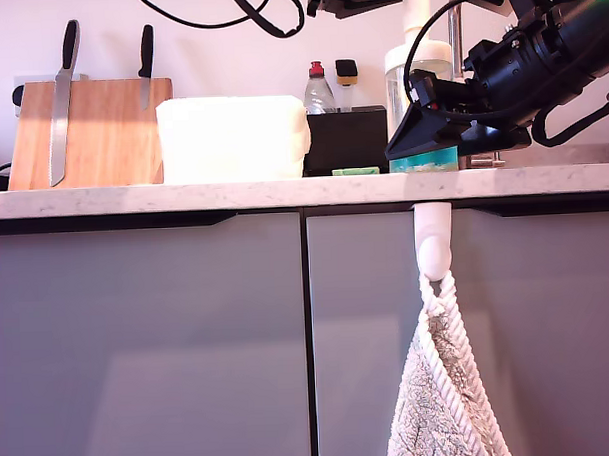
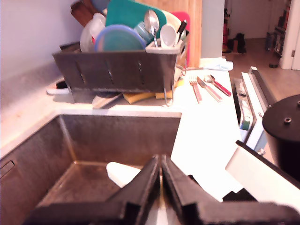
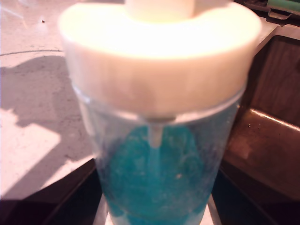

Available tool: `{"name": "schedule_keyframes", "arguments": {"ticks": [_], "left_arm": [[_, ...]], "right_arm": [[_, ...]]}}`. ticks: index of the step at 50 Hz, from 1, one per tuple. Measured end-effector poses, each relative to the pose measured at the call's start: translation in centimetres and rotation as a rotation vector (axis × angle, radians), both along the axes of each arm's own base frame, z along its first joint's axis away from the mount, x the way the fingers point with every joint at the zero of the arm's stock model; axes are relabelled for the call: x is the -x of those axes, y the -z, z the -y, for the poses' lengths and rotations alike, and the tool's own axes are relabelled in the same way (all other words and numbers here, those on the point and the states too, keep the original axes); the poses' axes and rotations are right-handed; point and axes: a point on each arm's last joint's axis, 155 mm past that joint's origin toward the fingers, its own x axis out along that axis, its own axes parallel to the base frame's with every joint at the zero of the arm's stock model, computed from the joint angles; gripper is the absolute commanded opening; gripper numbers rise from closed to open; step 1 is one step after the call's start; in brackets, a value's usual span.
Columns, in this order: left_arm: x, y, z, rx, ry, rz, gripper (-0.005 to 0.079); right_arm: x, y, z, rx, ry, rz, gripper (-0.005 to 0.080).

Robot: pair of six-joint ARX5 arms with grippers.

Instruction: Press the soap dispenser from the top, so some soap is dispensed

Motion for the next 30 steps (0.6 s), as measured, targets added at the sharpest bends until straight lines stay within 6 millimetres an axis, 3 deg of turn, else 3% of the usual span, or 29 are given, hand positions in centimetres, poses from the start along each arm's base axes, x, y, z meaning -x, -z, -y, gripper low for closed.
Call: {"name": "schedule_keyframes", "arguments": {"ticks": [30], "left_arm": [[0.24, 0.48, -0.14, -0.044, 0.01, 0.003, -0.0006]], "right_arm": [[0.0, 0.0, 0.01, 0.0, 0.0, 0.0, 0.0375]]}}
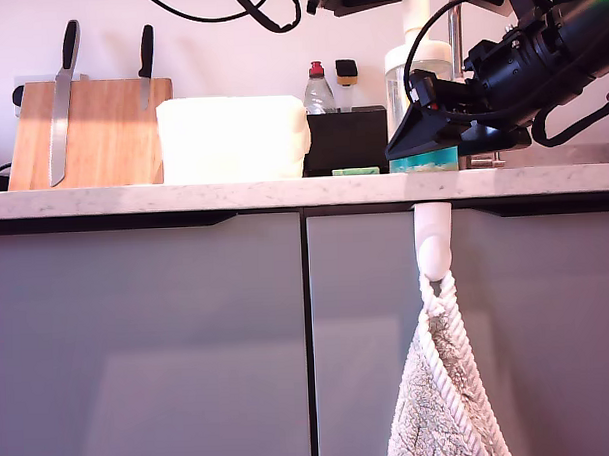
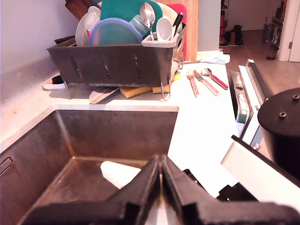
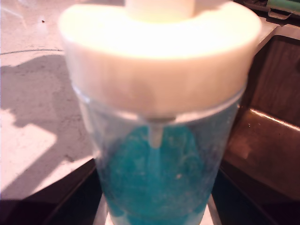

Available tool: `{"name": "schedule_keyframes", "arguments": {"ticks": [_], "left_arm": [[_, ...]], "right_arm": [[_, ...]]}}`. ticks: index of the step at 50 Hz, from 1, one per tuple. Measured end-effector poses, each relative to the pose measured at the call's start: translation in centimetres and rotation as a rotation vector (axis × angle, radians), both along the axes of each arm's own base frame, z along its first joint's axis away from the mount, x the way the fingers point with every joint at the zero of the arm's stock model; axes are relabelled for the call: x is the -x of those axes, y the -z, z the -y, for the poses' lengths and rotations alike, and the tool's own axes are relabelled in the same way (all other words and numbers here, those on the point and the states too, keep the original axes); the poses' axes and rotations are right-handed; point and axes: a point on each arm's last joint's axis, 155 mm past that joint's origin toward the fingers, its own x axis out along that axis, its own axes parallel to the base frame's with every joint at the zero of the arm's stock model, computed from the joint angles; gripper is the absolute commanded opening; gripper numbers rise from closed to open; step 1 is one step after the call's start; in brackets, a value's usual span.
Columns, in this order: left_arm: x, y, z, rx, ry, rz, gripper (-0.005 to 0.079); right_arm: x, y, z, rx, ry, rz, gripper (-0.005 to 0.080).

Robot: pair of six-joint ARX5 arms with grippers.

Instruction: Press the soap dispenser from the top, so some soap is dispensed

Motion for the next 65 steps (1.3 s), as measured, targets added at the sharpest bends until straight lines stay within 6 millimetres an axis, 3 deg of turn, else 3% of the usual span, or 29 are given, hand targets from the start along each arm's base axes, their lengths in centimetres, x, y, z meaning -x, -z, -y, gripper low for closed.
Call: {"name": "schedule_keyframes", "arguments": {"ticks": [65], "left_arm": [[0.13, 0.82, -0.75, -0.038, 0.039, -0.071, -0.0006]], "right_arm": [[0.04, 0.11, -0.03, 0.058, -0.022, 0.011, 0.0375]]}}
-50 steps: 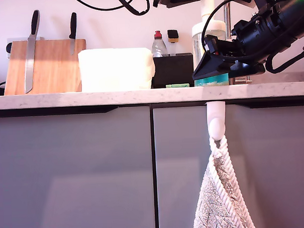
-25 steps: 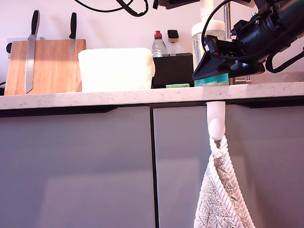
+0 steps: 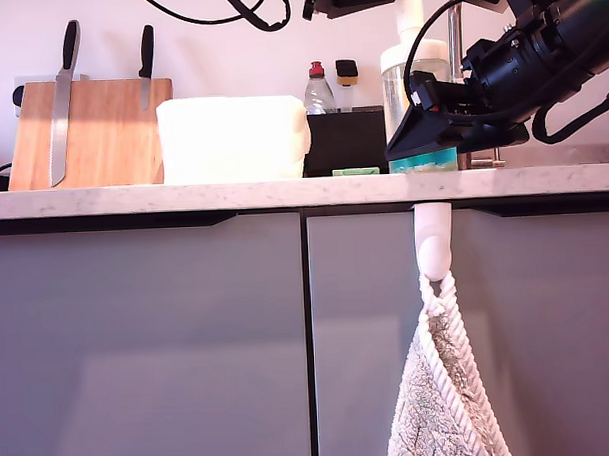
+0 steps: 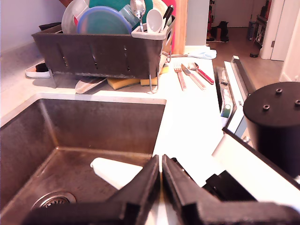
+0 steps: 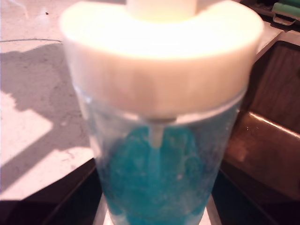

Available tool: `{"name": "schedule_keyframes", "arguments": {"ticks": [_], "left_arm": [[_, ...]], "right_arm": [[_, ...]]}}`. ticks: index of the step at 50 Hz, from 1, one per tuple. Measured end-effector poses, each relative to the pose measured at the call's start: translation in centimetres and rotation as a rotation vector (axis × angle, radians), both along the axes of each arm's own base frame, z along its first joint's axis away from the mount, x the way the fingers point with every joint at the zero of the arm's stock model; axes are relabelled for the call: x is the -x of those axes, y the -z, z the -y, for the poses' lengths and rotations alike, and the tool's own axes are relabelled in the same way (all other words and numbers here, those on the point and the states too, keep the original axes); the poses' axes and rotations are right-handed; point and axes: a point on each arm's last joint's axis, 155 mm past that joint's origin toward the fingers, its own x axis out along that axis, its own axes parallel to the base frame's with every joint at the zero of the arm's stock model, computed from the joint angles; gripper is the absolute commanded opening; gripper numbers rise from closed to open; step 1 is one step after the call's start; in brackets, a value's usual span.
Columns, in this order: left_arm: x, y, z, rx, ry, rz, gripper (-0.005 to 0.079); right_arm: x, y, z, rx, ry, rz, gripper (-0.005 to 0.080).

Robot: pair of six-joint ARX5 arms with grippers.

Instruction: Press the soap dispenser from the top, so some soap is dispensed

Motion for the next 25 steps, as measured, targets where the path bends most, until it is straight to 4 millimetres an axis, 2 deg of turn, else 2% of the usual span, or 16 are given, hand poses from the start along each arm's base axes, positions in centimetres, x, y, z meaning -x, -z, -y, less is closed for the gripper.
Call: {"name": "schedule_keyframes", "arguments": {"ticks": [25], "left_arm": [[0.26, -0.1, 0.18, 0.007, 0.03, -0.003, -0.0006]], "right_arm": [[-0.02, -0.08, -0.01, 0.012, -0.005, 0.008, 0.0375]]}}
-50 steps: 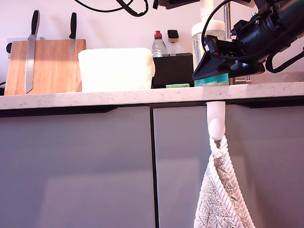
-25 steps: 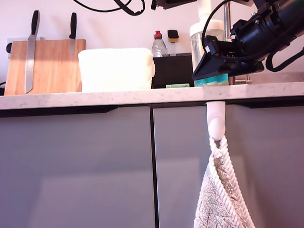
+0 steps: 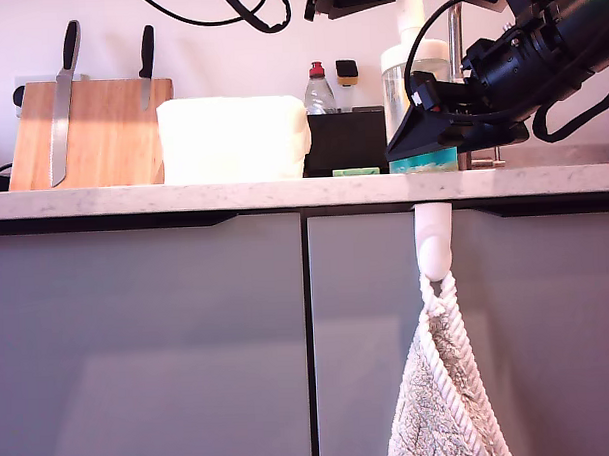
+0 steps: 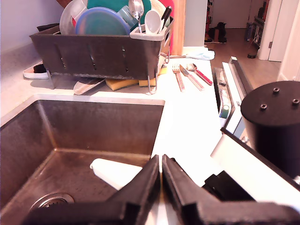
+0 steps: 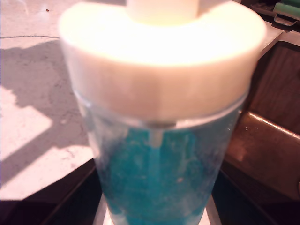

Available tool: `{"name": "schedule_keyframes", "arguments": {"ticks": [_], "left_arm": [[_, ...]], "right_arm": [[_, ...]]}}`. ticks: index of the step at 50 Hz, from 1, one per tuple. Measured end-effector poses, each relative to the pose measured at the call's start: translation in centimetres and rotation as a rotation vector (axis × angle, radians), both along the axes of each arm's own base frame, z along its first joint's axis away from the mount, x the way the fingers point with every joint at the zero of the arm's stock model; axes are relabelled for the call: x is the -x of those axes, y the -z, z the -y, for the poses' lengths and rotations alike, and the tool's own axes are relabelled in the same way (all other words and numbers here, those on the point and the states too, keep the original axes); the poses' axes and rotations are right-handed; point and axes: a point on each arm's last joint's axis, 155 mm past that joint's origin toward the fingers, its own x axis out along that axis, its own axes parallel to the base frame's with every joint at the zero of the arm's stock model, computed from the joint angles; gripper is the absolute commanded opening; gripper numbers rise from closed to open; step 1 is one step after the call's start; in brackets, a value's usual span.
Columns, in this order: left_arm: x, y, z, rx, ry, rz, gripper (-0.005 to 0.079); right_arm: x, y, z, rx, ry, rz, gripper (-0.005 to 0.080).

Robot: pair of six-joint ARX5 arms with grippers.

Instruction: Press the soap dispenser from the top, so some soap is dispensed

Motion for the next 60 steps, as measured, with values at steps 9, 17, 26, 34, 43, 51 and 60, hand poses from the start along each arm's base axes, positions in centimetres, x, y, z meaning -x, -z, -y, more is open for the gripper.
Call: {"name": "schedule_keyframes", "arguments": {"ticks": [9, 17, 26, 34, 43, 51, 60], "left_arm": [[-0.1, -0.4, 0.3, 0.001, 0.01, -0.009, -0.0006], [-0.4, -0.8, 0.4, -0.011, 0.005, -0.043, -0.0006], [-0.3, -1.0, 0.4, -0.043, 0.003, -0.087, -0.0006], [-0.4, -1.4, 0.4, -0.065, 0.0, -0.113, -0.0006], [-0.5, -3.5, 0.4, -0.047, -0.004, -0.087, -0.0006], [-0.4, -6.4, 0.3, -0.006, -0.004, -0.032, -0.0006], [0.1, -6.9, -0.1, -0.024, -0.005, -0.055, -0.0005]], "right_arm": [[0.0, 0.0, 0.0, 0.0, 0.002, 0.0, 0.0375], [0.0, 0.0, 0.1, 0.001, 0.002, 0.001, 0.0375], [0.0, 0.0, 0.1, 0.004, 0.001, 0.005, 0.0375], [-0.1, -0.1, 0.0, 0.01, -0.002, 0.011, 0.0375], [-0.1, -0.1, 0.0, 0.013, -0.004, 0.014, 0.0375], [-0.1, -0.1, 0.0, 0.013, -0.004, 0.014, 0.0375], [-0.1, -0.1, 0.0, 0.004, 0.0, 0.008, 0.0375]]}}
